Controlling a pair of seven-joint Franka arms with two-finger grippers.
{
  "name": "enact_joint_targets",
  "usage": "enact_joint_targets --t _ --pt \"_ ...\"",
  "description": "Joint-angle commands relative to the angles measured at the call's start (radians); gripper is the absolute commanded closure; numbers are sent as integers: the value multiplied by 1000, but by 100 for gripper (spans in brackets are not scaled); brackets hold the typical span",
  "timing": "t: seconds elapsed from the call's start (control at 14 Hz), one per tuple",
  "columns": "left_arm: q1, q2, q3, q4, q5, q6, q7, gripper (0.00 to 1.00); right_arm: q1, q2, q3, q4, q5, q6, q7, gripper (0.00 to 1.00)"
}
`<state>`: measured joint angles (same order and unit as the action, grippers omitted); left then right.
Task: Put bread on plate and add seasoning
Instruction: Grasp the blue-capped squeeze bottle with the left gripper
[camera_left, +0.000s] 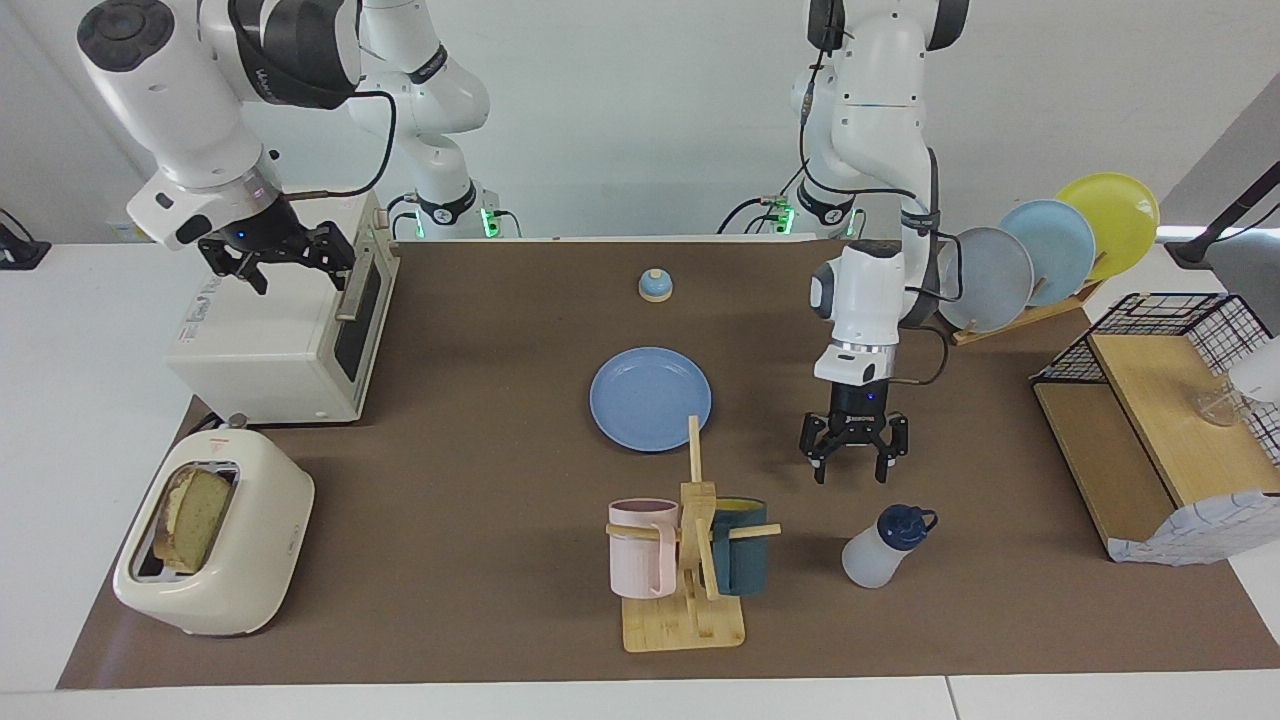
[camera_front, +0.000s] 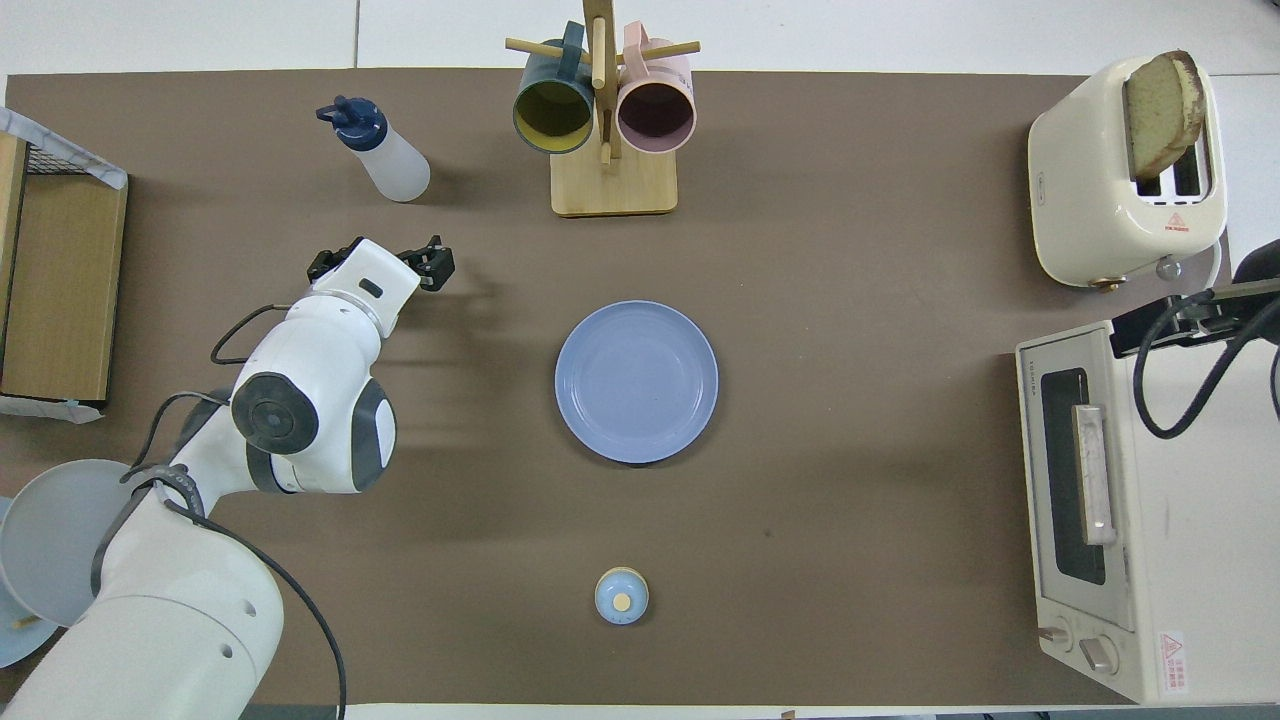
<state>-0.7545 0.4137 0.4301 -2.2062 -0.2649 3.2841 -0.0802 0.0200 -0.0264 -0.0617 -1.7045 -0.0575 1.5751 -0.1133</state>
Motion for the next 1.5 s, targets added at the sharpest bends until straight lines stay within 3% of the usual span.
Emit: enact_joint_targets --t 0.0,0.21,0.5,1.43 --pt "-86 79 79 54 -54 22 -6 0 -6 6 0 14 15 -13 -17 0" --pt "-85 94 97 98 -54 -13 -3 0 -8 6 0 14 15 -13 -17 0" --pt "-85 174 137 226 -56 -101 -4 0 -8 6 0 13 15 -13 -17 0" --pt "-28 249 136 356 -63 -139 -20 0 -8 6 0 14 15 -13 -17 0"
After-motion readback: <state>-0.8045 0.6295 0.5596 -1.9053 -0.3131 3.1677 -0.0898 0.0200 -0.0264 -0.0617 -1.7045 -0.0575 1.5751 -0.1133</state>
